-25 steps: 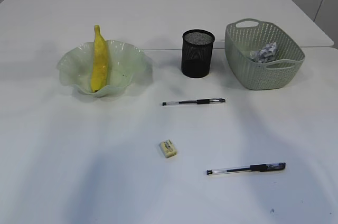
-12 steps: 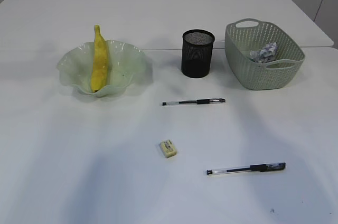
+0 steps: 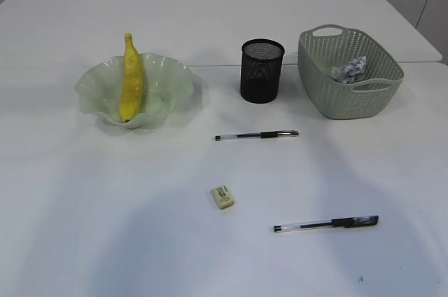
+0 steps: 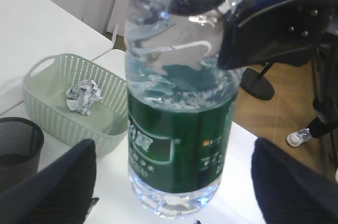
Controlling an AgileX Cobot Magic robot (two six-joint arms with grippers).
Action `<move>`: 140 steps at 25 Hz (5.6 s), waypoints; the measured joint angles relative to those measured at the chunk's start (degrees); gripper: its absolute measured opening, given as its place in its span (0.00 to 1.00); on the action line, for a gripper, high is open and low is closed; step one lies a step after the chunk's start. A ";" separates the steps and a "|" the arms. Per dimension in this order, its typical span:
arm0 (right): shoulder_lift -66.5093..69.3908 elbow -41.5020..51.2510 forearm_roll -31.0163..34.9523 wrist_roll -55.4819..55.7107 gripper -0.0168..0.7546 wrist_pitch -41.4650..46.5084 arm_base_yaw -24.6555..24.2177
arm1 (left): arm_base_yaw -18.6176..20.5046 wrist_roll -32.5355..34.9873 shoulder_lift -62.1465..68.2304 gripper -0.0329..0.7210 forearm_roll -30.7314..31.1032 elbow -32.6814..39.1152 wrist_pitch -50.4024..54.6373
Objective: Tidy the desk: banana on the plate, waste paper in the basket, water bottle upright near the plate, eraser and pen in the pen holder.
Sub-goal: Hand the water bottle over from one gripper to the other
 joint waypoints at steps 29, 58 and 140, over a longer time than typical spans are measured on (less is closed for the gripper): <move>0.00 0.00 3.32 4.49 0.52 -0.76 2.01 | -0.30 -0.04 0.00 0.91 -2.98 0.00 -0.25; 0.09 0.00 5.39 5.54 0.52 -1.07 4.86 | -0.43 -0.04 0.00 0.89 -4.90 0.00 -0.45; 0.21 0.00 5.76 6.08 0.52 -2.24 4.89 | -0.47 -0.04 0.00 0.59 -5.55 0.00 -2.24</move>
